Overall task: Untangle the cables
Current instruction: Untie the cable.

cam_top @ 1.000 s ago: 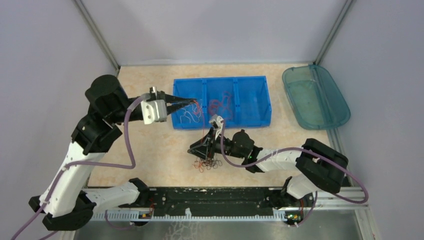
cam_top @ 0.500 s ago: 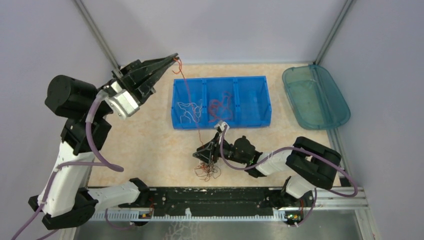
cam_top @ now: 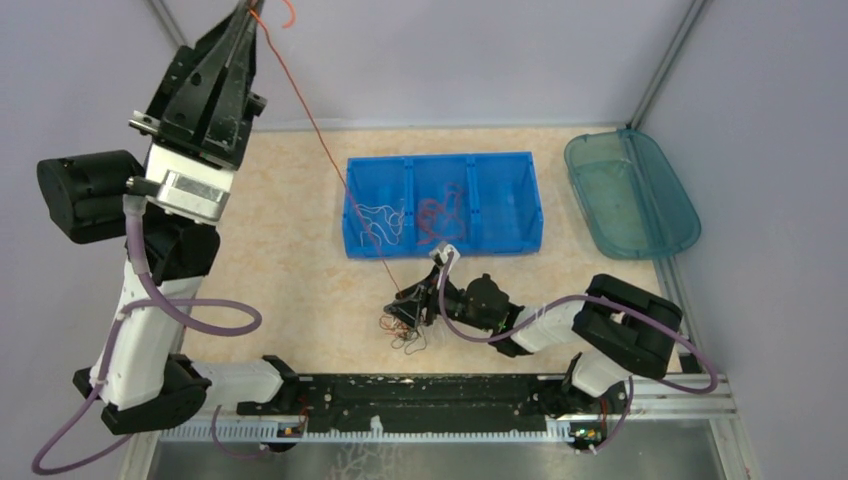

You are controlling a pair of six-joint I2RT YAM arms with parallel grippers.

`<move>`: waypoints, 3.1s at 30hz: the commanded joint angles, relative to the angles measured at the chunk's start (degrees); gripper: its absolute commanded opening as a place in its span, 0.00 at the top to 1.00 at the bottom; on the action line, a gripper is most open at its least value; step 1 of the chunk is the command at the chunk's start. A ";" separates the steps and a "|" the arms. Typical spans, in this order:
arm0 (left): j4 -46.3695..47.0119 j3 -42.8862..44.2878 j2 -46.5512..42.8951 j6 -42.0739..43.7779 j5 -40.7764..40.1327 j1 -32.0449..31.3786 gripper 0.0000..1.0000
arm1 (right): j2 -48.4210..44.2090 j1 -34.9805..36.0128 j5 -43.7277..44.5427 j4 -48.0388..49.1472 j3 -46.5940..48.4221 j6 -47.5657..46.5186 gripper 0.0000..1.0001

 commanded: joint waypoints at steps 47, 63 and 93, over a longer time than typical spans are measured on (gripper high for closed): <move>-14.88 -16.11 -10.23 -12.22 -1.72 -0.29 1.00 | -6.54 0.62 -5.82 -18.83 17.42 -19.61 1.00; -44.23 -42.33 -22.46 -34.66 7.26 -0.20 0.48 | -24.44 -3.05 -5.24 -20.55 17.39 -14.54 1.00; -32.49 -56.78 -19.29 -47.87 16.44 -0.03 0.74 | -23.30 -2.92 -10.88 -13.19 18.54 -5.99 1.00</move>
